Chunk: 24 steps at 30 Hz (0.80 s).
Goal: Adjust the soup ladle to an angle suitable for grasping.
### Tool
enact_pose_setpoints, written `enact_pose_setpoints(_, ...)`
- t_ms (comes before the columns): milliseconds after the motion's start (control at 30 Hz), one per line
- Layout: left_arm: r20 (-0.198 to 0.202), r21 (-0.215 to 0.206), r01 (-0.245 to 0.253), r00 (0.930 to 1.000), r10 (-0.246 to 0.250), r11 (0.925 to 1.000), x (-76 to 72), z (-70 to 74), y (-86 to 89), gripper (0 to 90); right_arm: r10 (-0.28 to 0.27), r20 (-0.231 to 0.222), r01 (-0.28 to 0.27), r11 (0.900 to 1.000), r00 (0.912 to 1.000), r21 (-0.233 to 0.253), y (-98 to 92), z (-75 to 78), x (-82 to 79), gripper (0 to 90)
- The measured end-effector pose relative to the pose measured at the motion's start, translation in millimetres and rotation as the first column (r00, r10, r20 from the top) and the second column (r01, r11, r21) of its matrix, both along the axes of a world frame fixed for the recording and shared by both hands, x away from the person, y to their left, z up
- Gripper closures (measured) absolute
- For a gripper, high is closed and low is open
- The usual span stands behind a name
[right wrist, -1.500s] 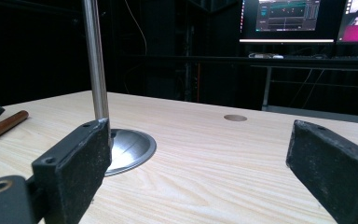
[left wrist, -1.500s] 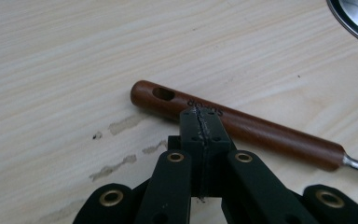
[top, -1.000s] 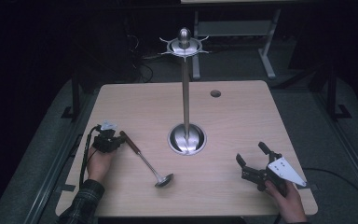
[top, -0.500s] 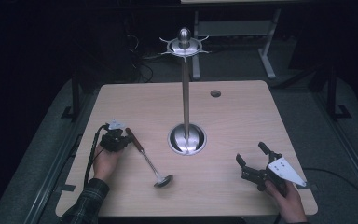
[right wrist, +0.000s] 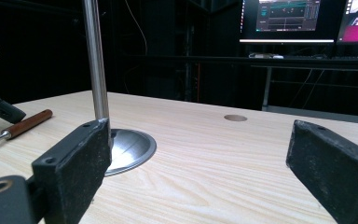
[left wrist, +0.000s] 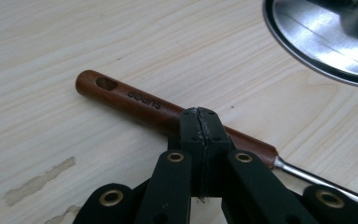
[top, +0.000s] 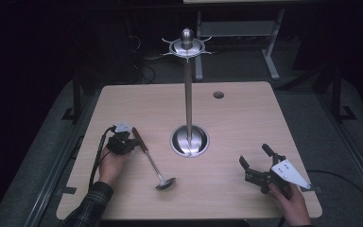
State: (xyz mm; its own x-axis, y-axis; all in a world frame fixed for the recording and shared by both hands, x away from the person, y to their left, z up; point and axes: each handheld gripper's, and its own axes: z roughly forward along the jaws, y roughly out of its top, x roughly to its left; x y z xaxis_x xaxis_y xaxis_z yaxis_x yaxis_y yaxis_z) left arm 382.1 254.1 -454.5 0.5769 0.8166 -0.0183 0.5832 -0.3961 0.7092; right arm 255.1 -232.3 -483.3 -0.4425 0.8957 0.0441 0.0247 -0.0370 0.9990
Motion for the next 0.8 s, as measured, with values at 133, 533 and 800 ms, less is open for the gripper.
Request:
enact_pose_setpoints(133, -0.005, -0.007, 0.013, 0.9999, -0.013, 0.9999, -1.4, -0.2, -5.3, 89.9, 0.000, 0.000, 0.000, 1.000, 1.0000, -0.001, 0.1, 0.0, -0.1, 6.1)
enact_pose_setpoints(533, -0.007, -0.003, 0.075, 0.9972, -0.075, 0.9972, -5.3, 0.1, -26.8, 89.9, 0.000, 0.000, 0.000, 1.000, 1.0000, -0.001, 0.1, 0.0, -0.1, 6.1)
enact_pose_setpoints(800, -0.001, -0.002, 0.108, 0.9942, -0.108, 0.9942, -5.8, 1.8, -38.9, 89.9, 0.000, 0.000, 0.000, 1.000, 1.0000, -0.001, 0.1, 0.0, -0.1, 6.1)
